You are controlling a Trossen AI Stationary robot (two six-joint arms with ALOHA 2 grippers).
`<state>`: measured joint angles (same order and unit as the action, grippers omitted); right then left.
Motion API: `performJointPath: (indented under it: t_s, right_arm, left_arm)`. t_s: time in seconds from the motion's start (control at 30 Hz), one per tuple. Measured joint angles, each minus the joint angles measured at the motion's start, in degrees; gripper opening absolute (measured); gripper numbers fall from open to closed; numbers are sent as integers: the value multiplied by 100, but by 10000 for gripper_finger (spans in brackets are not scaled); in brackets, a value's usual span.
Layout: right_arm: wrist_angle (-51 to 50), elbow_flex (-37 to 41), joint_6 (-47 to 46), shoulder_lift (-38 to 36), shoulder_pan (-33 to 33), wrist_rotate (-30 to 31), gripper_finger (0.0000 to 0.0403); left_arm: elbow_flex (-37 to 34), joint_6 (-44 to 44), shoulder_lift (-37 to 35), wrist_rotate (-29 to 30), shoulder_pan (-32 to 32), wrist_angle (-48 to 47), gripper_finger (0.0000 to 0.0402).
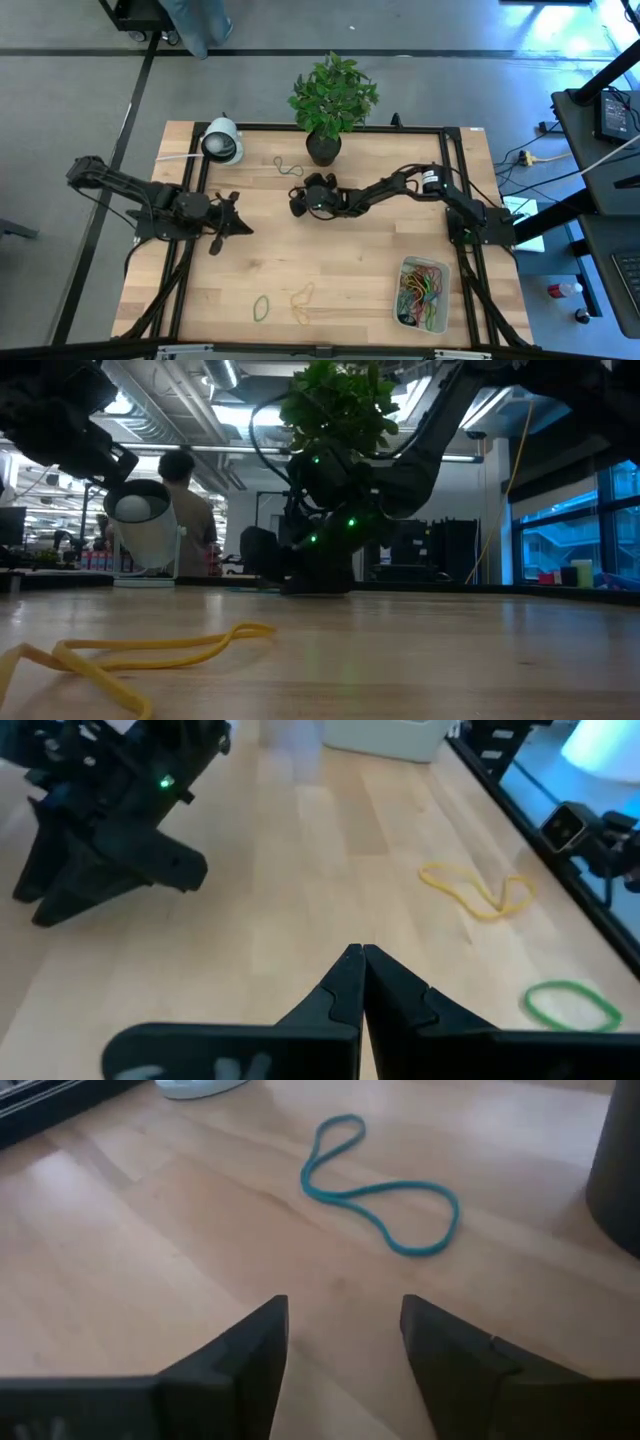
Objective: Pick and place rubber bands into bin
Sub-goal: Put the blue rubber band into the gray bin
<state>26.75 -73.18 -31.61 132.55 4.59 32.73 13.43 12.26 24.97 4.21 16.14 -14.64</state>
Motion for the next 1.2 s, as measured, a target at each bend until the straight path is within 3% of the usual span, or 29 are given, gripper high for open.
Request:
performJointPath:
  t_s: [0.3,0.6,0.7,0.9,1.13,1.2]
  right_arm:
    - [629,-137,280,417,183,326,180]
    - [-38,-1124,1079,939,219,424,170]
    - [-630,-1277,854,925,229,296,137]
    - [-794,-1264,615,899,170,-2,14]
    - [-1147,-1228,819,499,-154,-222,3]
    - [-1478,-1212,1068,245,-287,-546,2]
  left_arm:
    - [0,-185,-409,362,0,-602,1]
    - [0,-118,-501,391,0,-814,1]
    - [0,-43,-502,401,0,-842,1]
    - [0,58,-504,675,-1,-762,1]
    - [0,56,-502,1057,0,-599,1]
    - [0,56,-502,1135,-1,-547,1]
